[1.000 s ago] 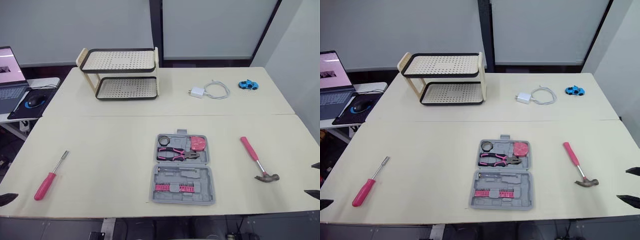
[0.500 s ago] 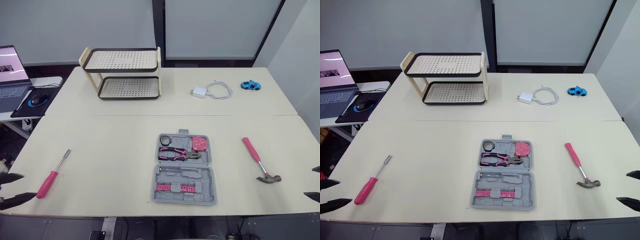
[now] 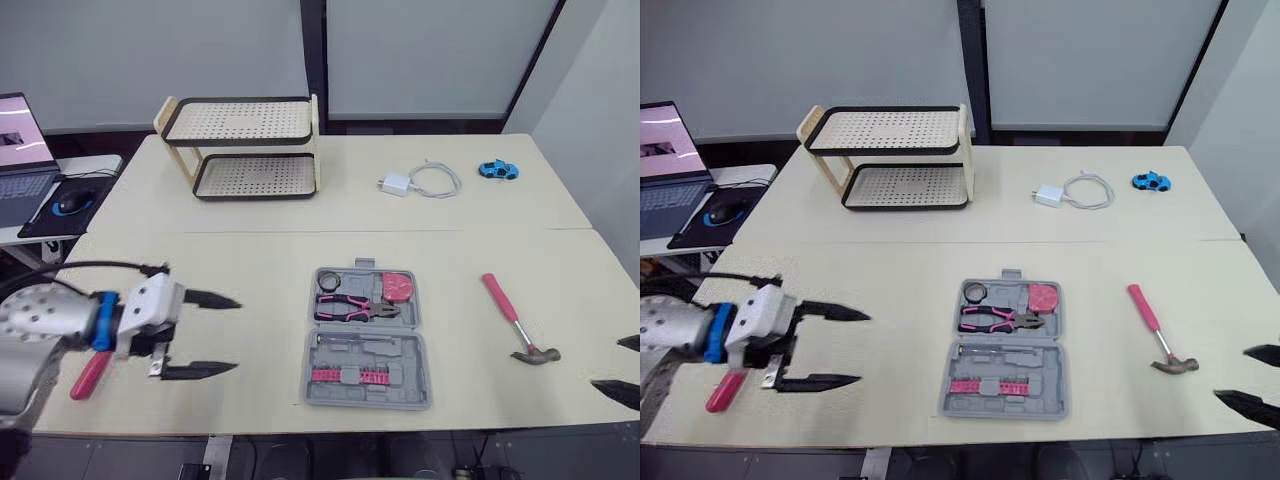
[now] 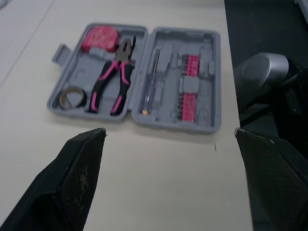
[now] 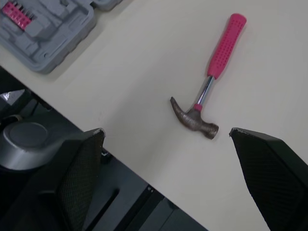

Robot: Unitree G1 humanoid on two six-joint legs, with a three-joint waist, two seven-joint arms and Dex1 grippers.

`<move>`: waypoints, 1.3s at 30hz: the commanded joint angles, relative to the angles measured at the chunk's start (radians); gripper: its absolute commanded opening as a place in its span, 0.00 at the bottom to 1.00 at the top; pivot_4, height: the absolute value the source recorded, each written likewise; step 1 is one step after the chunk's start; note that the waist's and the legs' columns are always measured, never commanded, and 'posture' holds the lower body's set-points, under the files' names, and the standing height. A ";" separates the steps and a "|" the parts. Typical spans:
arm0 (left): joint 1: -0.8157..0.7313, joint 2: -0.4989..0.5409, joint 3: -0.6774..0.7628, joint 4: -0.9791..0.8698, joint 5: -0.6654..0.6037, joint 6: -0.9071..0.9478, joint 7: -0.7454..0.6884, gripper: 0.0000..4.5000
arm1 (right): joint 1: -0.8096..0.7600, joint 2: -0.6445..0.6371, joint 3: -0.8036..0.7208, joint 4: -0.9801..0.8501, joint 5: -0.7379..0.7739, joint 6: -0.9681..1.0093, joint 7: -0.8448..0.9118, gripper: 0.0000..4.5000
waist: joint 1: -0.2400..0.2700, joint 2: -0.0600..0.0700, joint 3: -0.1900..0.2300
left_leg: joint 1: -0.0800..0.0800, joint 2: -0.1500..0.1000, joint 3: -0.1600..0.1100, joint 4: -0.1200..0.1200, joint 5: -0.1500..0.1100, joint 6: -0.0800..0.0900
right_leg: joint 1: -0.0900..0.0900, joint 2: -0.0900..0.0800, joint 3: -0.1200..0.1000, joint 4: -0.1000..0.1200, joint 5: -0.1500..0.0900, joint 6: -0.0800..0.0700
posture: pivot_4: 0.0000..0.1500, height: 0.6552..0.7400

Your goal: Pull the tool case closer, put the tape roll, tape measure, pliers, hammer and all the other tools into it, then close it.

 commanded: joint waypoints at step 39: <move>-0.316 -0.201 -0.324 -0.112 0.029 0.160 0.073 0.99 | -0.707 0.179 0.829 0.572 -0.160 0.076 -0.659 1.00 | -0.001 0.002 0.001 | -0.003 0.000 -0.003 0.002 0.000 0.001 | -0.002 -0.001 -0.001 0.000 0.000 0.000 | 1.00 1.00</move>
